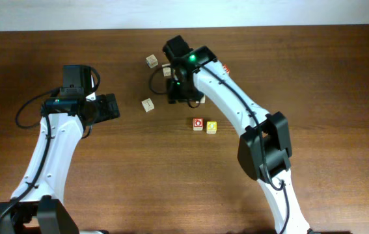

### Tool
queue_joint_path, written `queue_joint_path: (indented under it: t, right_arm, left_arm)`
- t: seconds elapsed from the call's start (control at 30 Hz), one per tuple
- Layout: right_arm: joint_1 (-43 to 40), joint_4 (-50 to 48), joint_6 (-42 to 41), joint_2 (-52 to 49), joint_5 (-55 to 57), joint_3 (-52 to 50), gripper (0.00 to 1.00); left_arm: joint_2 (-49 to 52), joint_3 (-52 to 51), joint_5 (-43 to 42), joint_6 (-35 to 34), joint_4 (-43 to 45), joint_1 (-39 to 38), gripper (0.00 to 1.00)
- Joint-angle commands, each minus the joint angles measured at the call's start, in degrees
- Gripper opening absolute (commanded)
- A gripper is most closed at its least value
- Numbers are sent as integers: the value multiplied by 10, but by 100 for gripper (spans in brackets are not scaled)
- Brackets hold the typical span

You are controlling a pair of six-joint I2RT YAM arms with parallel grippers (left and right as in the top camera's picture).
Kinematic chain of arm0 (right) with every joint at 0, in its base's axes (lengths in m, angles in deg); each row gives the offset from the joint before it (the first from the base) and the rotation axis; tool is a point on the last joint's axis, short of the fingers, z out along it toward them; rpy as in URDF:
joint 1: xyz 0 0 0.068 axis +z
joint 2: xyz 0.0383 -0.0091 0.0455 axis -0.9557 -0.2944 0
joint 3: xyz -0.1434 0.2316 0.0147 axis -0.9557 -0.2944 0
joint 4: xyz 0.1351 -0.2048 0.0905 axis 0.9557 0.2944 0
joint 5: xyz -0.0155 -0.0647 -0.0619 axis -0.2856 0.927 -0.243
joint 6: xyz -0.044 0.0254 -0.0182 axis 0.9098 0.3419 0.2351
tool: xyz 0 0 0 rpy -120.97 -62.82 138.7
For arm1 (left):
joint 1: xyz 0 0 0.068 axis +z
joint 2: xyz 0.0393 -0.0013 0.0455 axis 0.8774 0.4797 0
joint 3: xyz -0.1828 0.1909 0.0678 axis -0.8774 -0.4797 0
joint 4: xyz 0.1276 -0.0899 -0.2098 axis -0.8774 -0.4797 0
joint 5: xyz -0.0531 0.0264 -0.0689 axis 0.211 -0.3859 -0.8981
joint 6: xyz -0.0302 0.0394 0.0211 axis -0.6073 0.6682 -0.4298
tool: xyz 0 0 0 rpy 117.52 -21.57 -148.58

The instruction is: Rotate 3 blocks

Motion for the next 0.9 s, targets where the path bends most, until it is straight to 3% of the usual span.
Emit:
queue_joint_path:
  t: [0.0,0.07,0.2,0.33,0.57,0.67,0.77,0.87]
  right_arm:
    - [53,-63,18,-16,-3,12,58]
    - [76,-107,19,-35,20,12,66]
    - [84,-146,75,-66,24,9,72]
    - [85,-179,121,-87,33,9,72]
    - [85,-206,123,-115,34,8,71]
    - [85,-205,123,-115,35,8,60]
    - [85,-183,121,-113,35,12,39]
    - [83,-125,89,-108,39,29,38]
  left_arm:
    - [2,11,6,-9,-1,0,99]
    - [2,11,6,-9,-1,0,99]
    - [2,11,6,-9,-1,0,99]
    - [2,11,6,-9,-1,0,99]
    - [2,11,6,-9,-1,0,99]
    - [2,11,6,-9,-1,0,99]
    - [2,11,6,-9,-1,0,99]
    - [2,11,6,-9,-1,0,99]
